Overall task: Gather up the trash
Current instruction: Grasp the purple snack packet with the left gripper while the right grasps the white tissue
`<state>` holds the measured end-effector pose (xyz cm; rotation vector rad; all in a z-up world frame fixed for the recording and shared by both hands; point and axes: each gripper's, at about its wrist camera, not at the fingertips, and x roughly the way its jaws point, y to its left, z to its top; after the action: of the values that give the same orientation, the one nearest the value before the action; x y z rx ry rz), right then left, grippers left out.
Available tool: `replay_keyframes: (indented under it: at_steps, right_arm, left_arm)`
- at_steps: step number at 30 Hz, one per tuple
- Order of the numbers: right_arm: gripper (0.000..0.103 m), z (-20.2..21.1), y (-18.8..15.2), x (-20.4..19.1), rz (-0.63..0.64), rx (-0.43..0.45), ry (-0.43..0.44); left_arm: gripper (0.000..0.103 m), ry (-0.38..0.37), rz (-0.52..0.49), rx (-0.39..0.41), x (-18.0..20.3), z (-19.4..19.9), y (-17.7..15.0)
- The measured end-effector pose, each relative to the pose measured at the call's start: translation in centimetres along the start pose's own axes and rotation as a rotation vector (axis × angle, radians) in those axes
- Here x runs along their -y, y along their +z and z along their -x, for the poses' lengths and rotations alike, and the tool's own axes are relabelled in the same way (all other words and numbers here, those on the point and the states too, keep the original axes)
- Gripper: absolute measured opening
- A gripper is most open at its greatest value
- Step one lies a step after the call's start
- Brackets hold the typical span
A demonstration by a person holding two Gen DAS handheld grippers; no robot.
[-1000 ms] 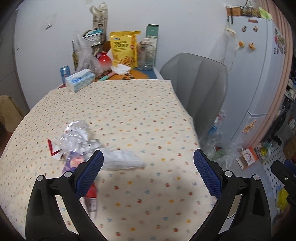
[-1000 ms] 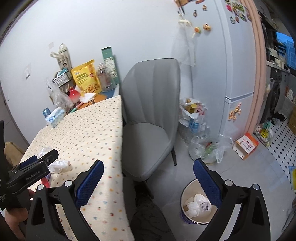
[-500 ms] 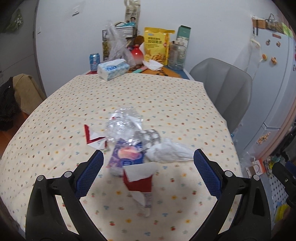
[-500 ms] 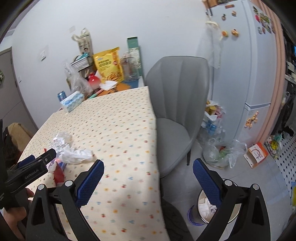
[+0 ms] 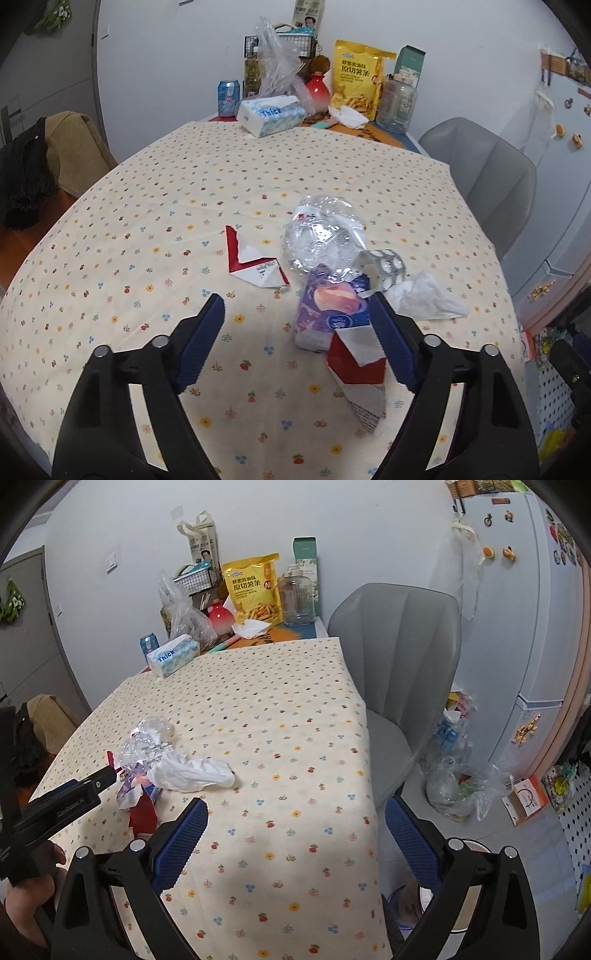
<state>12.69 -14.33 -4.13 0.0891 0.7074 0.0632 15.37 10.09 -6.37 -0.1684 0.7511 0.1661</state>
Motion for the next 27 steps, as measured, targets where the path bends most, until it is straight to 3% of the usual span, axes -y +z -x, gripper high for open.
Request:
replay_keyframes:
  at_steps: [9, 18, 20, 23, 25, 27]
  right_arm:
    - [0.094, -1.2, 0.1, -0.1, 0.003, -0.024, -0.006]
    - [0.094, -2.5, 0.4, -0.9, 0.02, -0.045, -0.007]
    - [0.094, -2.8, 0.5, -1.2, 0.026, -0.049, -0.007]
    - [0.094, -3.2, 0.5, -1.6, 0.032, -0.055, -0.006]
    - [0.094, -3.4, 0.6, -2.0, 0.039, -0.058, -0.003]
    - [0.094, -3.6, 0.6, -2.4, 0.048, -0.063, 0.002]
  left_arm:
    - [0.052, -0.011, 0.025, -0.071, -0.6, -2.9, 0.1]
    - [0.051, -0.05, 0.027, -0.127, 0.0, -5.5, 0.0]
    - [0.047, -0.052, 0.02, -0.12, 0.3, -5.6, -0.2]
    - [0.025, -0.084, 0.012, -0.121, 0.7, -5.6, -0.1]
    - [0.009, -0.05, -0.009, -0.103, 1.1, -5.2, -0.1]
    - [0.008, -0.063, 0.005, -0.102, 0.8, -5.1, -0.1]
